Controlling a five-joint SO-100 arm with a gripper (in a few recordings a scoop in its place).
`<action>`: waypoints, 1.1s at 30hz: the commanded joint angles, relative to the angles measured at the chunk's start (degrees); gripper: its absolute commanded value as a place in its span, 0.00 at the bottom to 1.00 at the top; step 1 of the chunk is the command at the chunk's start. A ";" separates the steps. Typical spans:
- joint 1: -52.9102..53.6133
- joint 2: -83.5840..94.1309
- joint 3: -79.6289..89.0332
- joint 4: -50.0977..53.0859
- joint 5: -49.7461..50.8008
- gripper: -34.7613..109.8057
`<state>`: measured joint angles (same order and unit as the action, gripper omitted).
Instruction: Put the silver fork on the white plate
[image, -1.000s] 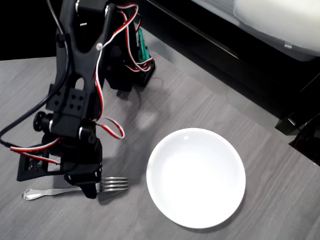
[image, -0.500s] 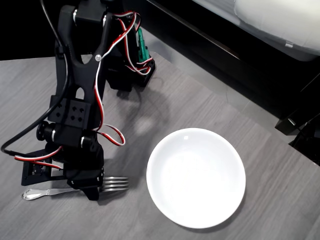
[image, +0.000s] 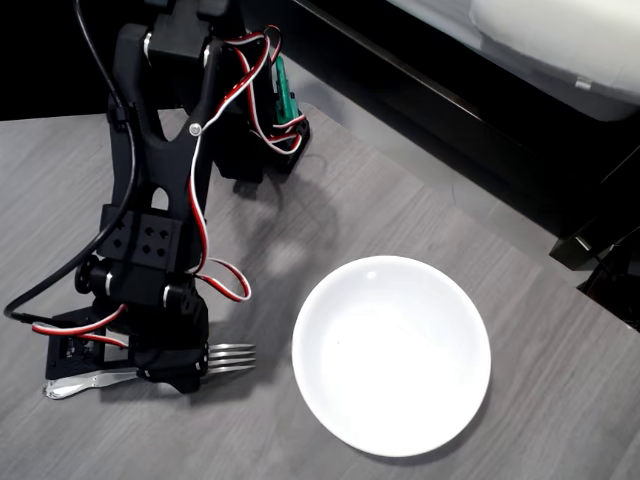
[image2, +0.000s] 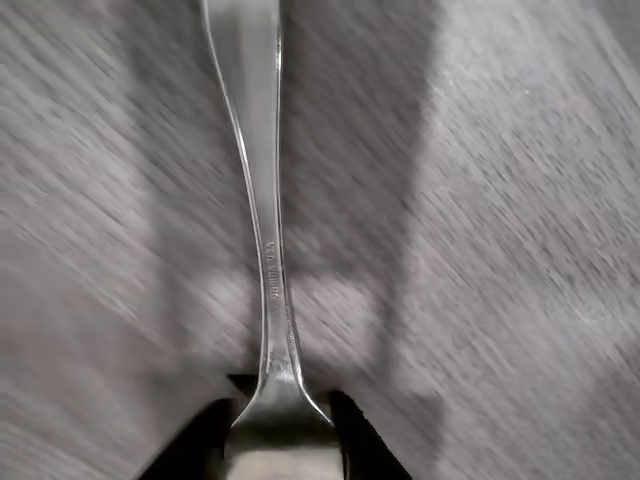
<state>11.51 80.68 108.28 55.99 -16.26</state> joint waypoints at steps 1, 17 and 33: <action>-0.26 0.00 -1.76 -0.44 -0.62 0.24; -0.26 12.48 -1.76 5.27 -1.14 0.24; -15.21 35.95 -1.32 18.02 4.39 0.24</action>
<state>0.44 113.38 108.28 72.42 -13.89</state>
